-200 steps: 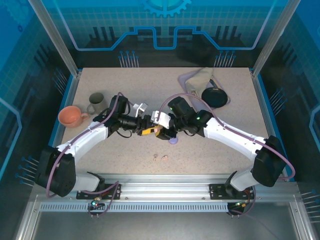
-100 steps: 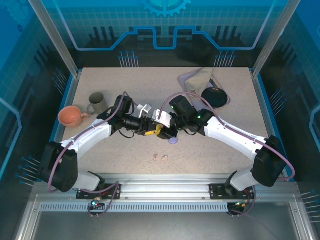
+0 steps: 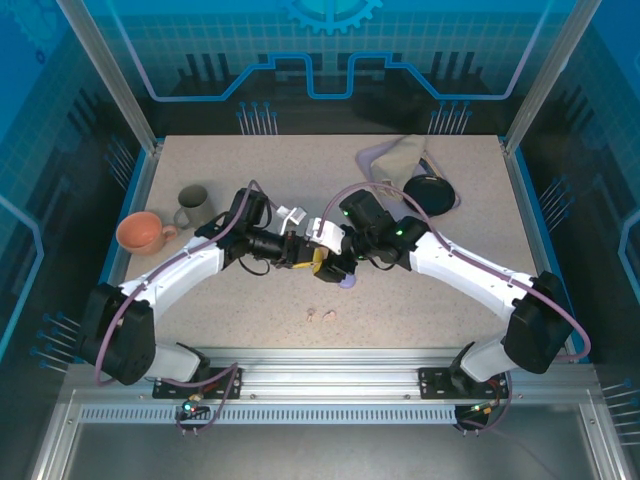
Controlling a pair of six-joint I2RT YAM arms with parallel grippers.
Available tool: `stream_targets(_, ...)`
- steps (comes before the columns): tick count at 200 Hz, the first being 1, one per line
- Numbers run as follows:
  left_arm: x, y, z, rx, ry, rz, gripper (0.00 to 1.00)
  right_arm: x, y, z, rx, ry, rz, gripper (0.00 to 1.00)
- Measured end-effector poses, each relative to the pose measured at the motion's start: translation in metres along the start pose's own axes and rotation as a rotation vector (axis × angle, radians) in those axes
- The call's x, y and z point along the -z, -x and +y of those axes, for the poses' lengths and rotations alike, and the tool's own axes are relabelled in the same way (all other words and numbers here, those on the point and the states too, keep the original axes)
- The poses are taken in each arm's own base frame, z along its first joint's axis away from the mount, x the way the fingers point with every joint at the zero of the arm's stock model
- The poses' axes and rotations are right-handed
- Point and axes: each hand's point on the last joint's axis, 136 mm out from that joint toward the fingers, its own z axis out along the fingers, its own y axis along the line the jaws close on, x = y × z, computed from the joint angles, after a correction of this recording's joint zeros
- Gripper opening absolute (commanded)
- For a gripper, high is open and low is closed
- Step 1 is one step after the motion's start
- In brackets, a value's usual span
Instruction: Insert the wireless bluetooth earbuds into the charging case
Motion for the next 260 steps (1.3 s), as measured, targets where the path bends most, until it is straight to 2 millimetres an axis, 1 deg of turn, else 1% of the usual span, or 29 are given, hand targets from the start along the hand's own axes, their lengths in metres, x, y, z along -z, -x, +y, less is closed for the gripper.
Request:
stream_targets(14,0.000,0.001,0.000,-0.024,0.011,-0.008,0.05,0.007,0.003,-0.001,-0.005,-0.012,-0.016,0.85)
stream_targets(22,0.000,0.002,0.000,-0.043,0.022,-0.017,0.04,0.015,0.006,-0.003,-0.005,-0.023,-0.035,0.90)
stream_targets(29,0.002,0.003,0.000,-0.063,0.033,-0.030,0.03,0.023,0.008,-0.004,-0.009,-0.036,-0.053,0.99)
stream_targets(31,0.002,0.004,0.000,-0.066,0.035,-0.032,0.03,0.026,0.009,-0.004,-0.004,-0.041,-0.061,1.00)
stream_targets(43,0.005,0.007,-0.002,-0.114,0.053,-0.060,0.00,0.043,0.010,-0.005,-0.014,-0.068,-0.100,1.00)
stream_targets(57,0.009,0.013,-0.007,-0.179,0.073,-0.098,0.00,0.066,0.010,-0.003,-0.020,-0.105,-0.151,1.00)
stream_targets(73,0.014,0.019,-0.017,-0.285,0.086,-0.147,0.00,0.090,0.009,-0.001,-0.028,-0.149,-0.217,1.00)
stream_targets(88,0.018,0.022,-0.027,-0.397,0.091,-0.194,0.00,0.107,0.009,0.000,-0.040,-0.189,-0.277,1.00)
stream_targets(109,0.021,0.020,-0.040,-0.558,0.094,-0.246,0.00,0.122,0.007,0.002,-0.066,-0.238,-0.345,1.00)
stream_targets(121,0.022,0.017,-0.047,-0.658,0.097,-0.267,0.00,0.125,0.004,0.003,-0.082,-0.251,-0.370,1.00)
stream_targets(147,0.018,0.007,-0.063,-0.881,0.106,-0.296,0.00,0.126,0.001,0.005,-0.081,-0.254,-0.389,1.00)
stream_targets(169,0.013,-0.001,-0.074,-1.038,0.116,-0.306,0.00,0.126,0.004,0.007,-0.027,-0.249,-0.395,1.00)
stream_targets(188,0.011,-0.005,-0.080,-1.139,0.131,-0.308,0.00,0.124,0.005,0.009,0.032,-0.244,-0.391,1.00)
stream_targets(214,0.008,-0.008,-0.083,-1.221,0.149,-0.306,0.00,0.116,0.007,0.007,0.084,-0.233,-0.354,1.00)
stream_targets(260,0.007,-0.009,-0.079,-1.265,0.179,-0.295,0.00,0.112,0.030,0.001,0.173,-0.225,-0.340,0.97)
